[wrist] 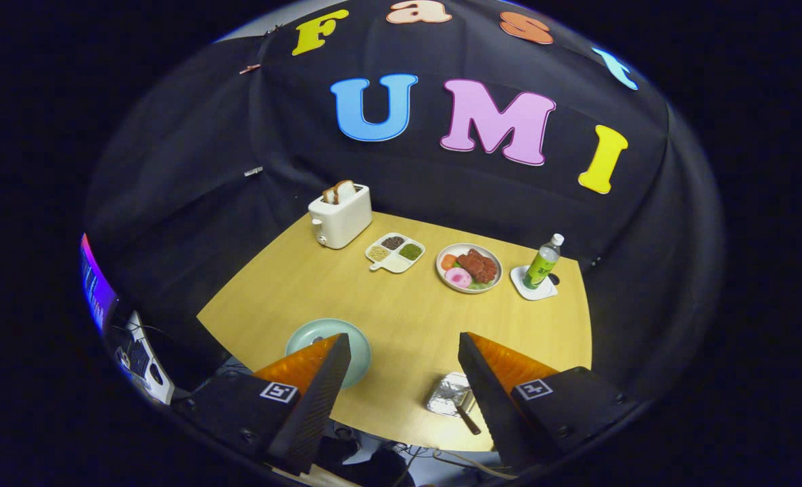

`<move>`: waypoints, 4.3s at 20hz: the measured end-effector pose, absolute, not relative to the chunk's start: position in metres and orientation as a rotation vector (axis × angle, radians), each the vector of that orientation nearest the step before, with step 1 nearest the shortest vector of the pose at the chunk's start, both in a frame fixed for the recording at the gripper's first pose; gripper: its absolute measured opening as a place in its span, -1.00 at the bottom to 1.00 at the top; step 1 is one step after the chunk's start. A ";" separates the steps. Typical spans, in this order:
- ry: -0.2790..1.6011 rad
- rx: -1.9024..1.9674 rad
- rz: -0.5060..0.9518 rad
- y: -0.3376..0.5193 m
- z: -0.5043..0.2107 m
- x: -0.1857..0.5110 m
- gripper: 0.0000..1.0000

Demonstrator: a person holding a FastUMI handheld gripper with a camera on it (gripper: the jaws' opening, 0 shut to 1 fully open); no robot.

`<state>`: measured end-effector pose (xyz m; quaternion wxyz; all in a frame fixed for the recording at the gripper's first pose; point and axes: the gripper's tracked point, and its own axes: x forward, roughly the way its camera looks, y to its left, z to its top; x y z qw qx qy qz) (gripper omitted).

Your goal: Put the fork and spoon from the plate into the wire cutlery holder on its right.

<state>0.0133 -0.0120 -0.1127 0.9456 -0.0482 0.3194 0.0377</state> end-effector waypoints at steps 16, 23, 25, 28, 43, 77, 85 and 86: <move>1.125 0.023 0.125 0.120 -0.355 0.024 0.99; 1.275 -0.005 0.062 0.130 -0.413 0.030 0.99; 1.304 -0.045 0.052 0.126 -0.424 0.028 0.99; 1.351 -0.021 0.039 0.128 -0.439 0.022 0.97; 1.446 0.000 0.035 0.123 -0.453 0.022 -0.71; 1.354 0.307 0.003 -0.087 -0.217 -0.032 -0.79; 1.421 0.297 -0.066 -0.147 -0.255 -0.043 -0.79; 1.434 0.296 -0.060 -0.148 -0.265 -0.043 -0.79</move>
